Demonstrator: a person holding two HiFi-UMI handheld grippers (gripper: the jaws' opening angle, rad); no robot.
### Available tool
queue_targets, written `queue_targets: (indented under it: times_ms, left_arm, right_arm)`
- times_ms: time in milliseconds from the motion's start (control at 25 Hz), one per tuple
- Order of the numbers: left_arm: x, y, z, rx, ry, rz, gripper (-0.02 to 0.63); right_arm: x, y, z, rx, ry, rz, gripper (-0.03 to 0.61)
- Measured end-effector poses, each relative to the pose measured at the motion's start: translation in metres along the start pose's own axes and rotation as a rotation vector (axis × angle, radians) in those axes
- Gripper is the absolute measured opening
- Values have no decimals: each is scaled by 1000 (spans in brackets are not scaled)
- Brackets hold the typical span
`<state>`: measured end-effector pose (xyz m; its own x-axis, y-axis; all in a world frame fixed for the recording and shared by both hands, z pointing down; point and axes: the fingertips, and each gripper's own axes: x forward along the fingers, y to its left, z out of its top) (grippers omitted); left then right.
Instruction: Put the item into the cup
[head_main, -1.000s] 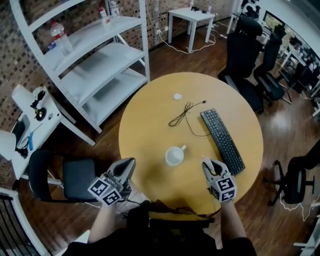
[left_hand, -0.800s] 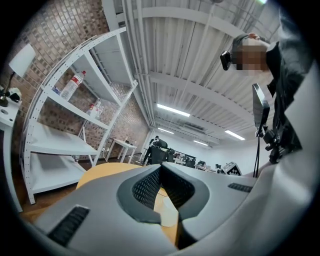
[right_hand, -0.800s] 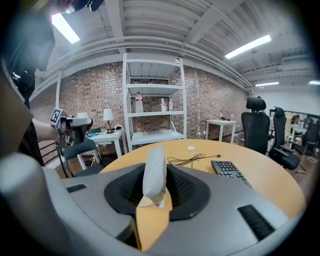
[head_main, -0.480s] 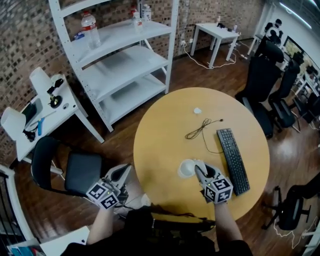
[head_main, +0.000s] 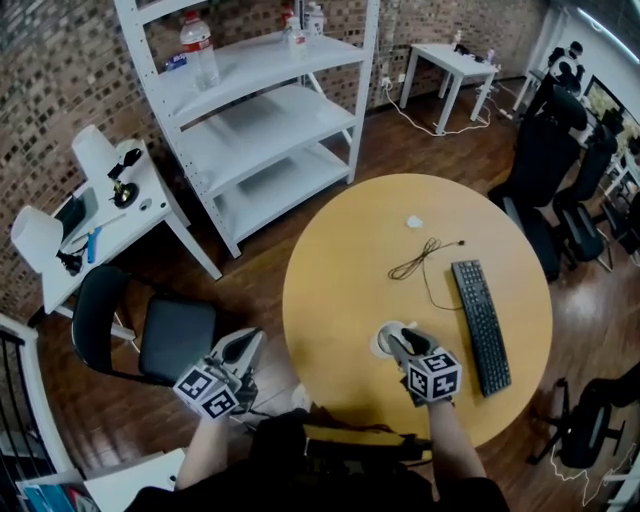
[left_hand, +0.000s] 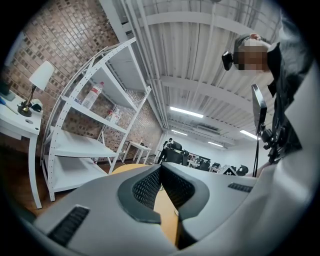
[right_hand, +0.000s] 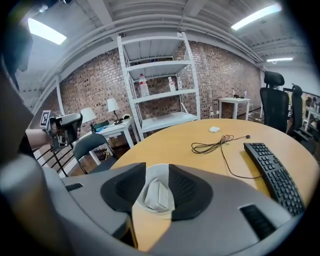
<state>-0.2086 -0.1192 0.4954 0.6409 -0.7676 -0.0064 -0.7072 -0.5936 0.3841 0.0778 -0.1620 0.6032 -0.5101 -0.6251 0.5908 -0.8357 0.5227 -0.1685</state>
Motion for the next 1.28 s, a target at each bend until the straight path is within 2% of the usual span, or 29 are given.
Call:
queue_targets:
  times_ms: [280,480,600,720,840,920,1120,1280]
  left_arm:
    - [12,-8,1,10,6,-45,-5]
    - [29,-14,-1,19,23,-109,-5]
    - [48,-26,-7,28,49,-166,-5]
    - [74,-48,-13,46,73,-239,-5]
    - [95,-68,-15,61,88,-312,-5]
    - [107,-80,-17,63,95,-345,-5]
    - [126,-103,-26,72,124,-411,-5]
    - [131,-109,-31,78,142,-434,-5]
  right_arm:
    - [-21,-4,13,40,-74,-19,149]
    - [-58,-11,30,80,-231,-55,147]
    - [-93,-27,23,98,-312,-117,146]
    - [-136,-44,13,99,-394,-203,101]
    - [-181,-54,6,68,-450,-339,56]
    - [-208,-63,-8,97,-489,-406,16]
    - [-254,-77,-44,186,-523,-523,9]
    - [-267,-80,-59,211,-523,-557,9]
